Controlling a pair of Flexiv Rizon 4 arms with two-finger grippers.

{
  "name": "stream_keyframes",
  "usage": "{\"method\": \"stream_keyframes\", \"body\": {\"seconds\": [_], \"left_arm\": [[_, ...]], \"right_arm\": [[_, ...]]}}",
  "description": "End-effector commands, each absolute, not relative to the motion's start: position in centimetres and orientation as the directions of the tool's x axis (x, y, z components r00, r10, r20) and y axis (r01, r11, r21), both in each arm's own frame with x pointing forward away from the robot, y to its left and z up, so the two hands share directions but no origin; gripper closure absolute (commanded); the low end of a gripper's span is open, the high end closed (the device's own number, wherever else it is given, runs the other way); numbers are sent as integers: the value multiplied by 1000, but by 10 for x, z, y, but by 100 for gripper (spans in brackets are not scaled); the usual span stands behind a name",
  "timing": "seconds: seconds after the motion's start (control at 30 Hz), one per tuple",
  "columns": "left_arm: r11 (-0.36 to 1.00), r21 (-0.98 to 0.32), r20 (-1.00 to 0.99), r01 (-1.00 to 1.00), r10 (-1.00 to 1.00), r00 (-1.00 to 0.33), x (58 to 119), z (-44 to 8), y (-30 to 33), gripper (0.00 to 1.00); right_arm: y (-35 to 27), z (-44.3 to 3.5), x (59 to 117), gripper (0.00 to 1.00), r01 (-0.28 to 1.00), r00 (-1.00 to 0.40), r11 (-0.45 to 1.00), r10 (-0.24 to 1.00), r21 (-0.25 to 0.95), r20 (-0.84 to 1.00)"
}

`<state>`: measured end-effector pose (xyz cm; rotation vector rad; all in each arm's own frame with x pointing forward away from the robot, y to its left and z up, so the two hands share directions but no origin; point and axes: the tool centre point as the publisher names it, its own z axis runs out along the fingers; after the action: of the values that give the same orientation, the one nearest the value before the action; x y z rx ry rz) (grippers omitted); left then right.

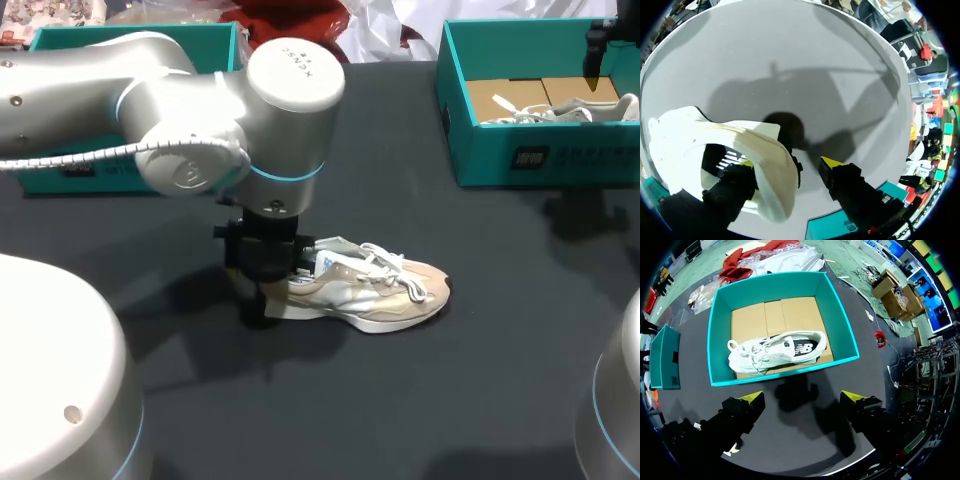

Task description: Take the shoe out of the shoebox, open the shoe tongue, remove and reinsert the insole, then place the shoe into the shoebox

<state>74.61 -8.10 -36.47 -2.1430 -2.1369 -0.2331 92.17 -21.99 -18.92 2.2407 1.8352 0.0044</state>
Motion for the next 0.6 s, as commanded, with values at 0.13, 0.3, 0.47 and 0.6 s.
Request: {"method": "stream_keyframes", "body": {"seconds": [0.13,0.3,0.47,0.6], "left_arm": [[16,56,62,998,998,-19,731,-310,-53,0],[107,-89,-56,990,992,-112,728,-282,-39,0],[232,-265,-85,936,961,-262,723,-272,-25,0],[232,-265,-85,936,961,-262,723,-272,-25,0]], "right_arm": [[-220,-190,921,0,965,209,-179,966,191,-151],[-220,-190,921,0,965,209,-179,966,191,-151],[-220,-190,921,0,965,209,-179,966,191,-151],[-220,-190,921,0,965,209,-179,966,191,-151]]}}
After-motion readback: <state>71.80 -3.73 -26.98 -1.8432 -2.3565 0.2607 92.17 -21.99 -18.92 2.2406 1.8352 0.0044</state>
